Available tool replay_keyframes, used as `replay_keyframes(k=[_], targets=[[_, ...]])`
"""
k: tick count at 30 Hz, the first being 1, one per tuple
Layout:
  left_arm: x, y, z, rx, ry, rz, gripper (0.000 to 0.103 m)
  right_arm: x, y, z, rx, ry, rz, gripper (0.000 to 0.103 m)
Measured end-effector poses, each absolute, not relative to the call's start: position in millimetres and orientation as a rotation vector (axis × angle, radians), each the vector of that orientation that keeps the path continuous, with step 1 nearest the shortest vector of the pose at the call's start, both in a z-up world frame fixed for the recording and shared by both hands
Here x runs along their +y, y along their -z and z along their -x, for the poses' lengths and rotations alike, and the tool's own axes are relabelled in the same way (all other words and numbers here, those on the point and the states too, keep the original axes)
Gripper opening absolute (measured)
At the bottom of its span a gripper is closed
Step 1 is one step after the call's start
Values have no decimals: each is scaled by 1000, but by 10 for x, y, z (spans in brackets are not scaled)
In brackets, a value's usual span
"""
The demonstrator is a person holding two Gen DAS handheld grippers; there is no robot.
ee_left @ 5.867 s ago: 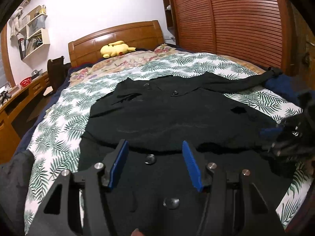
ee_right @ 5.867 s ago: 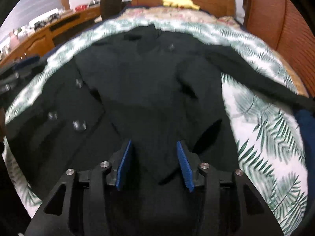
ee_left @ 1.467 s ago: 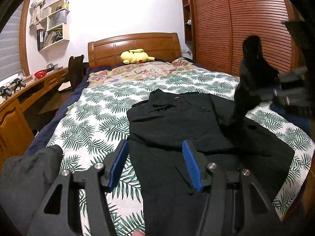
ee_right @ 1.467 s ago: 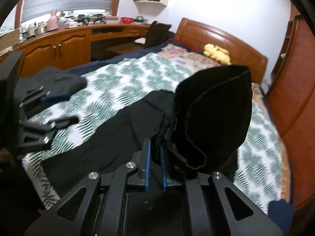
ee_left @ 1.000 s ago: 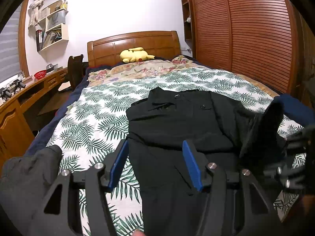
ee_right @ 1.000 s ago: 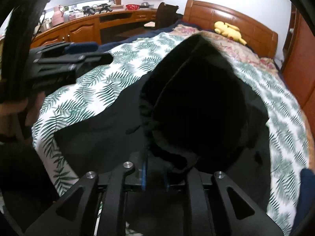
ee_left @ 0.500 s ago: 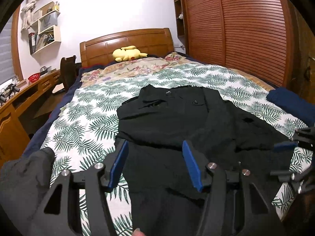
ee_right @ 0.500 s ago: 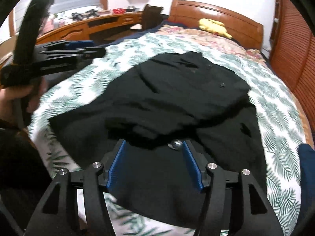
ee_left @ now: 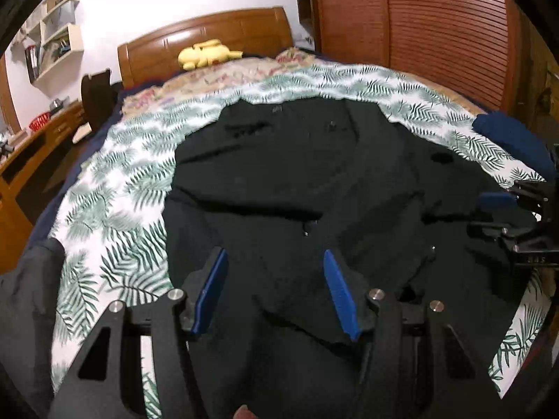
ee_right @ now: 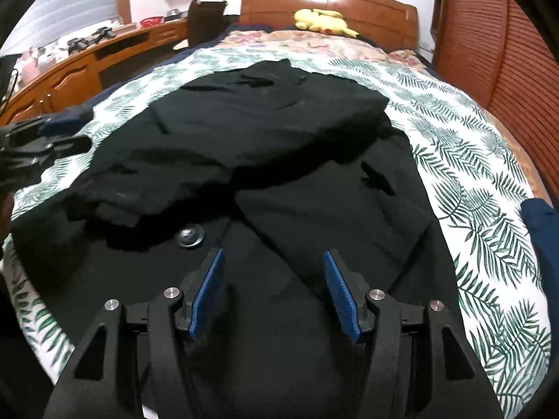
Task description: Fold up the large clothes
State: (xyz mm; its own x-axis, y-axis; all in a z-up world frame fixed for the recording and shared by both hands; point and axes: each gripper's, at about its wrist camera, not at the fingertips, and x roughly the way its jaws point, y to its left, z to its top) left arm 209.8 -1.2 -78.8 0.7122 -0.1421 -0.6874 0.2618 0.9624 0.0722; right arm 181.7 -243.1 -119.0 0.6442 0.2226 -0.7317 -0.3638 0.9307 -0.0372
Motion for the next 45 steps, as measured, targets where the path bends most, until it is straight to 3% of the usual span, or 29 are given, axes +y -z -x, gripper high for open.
replay_keyframes(k=[24, 33, 34, 42, 45], targets=[[3, 1446, -2489, 986, 166, -185, 61, -2633, 1427, -1888, 822, -373, 55, 61], [45, 1457, -2517, 993, 183, -154, 61, -2554, 1429, -1866, 826, -369, 109, 61], [54, 1455, -2513, 992, 188, -149, 59, -2555, 1428, -1874, 828, -369, 108, 60], [34, 1300, -2410, 960, 288, -120, 5, -2564, 1417, -1897, 832, -369, 107, 60], [112, 1039, -2374, 875, 282, -78, 1, -2558, 1425, -1904, 833, -369, 106, 60]])
